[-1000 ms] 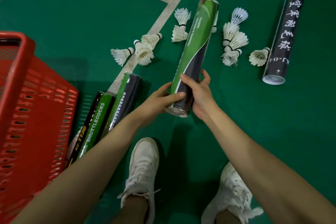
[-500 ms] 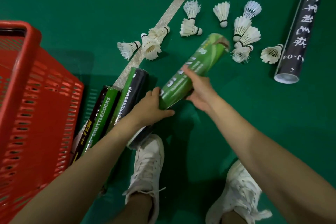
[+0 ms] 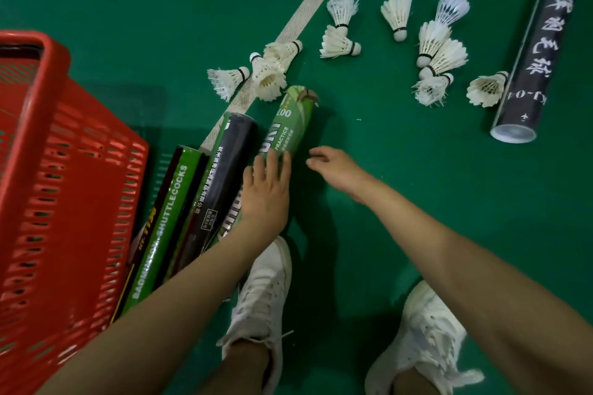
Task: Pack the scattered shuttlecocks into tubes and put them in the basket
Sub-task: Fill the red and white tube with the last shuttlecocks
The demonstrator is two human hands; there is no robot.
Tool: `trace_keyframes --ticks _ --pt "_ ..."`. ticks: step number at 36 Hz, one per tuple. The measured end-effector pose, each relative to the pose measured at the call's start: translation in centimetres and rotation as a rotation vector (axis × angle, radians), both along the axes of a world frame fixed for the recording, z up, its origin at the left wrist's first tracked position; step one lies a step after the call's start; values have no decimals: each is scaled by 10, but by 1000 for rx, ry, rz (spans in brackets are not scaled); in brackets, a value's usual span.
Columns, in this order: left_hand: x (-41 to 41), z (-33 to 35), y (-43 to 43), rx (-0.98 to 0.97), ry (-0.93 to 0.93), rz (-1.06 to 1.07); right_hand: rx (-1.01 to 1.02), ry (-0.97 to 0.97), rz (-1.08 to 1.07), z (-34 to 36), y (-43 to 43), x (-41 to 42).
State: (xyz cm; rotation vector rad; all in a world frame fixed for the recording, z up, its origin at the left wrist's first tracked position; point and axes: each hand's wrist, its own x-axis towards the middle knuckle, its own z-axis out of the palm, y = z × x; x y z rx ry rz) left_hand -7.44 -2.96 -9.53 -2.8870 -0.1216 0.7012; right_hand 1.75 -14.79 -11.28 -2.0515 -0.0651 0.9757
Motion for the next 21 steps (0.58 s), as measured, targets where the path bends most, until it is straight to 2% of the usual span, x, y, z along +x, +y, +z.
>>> trace_keyframes --ticks 4,8,10,16,21 --pt "31 10 -14 -25 0 -29 -246 -322 143 7 -43 23" --pt "80 17 -34 8 72 -211 -472 -460 171 22 -103 55" --pt "109 17 -52 -41 95 -255 -585 -490 161 29 -134 75" --pt "186 13 -123 -355 125 -236 -730 -508 -242 34 -196 130" --pt "209 3 -159 -571 148 -129 -704 -287 -586 17 -220 145"
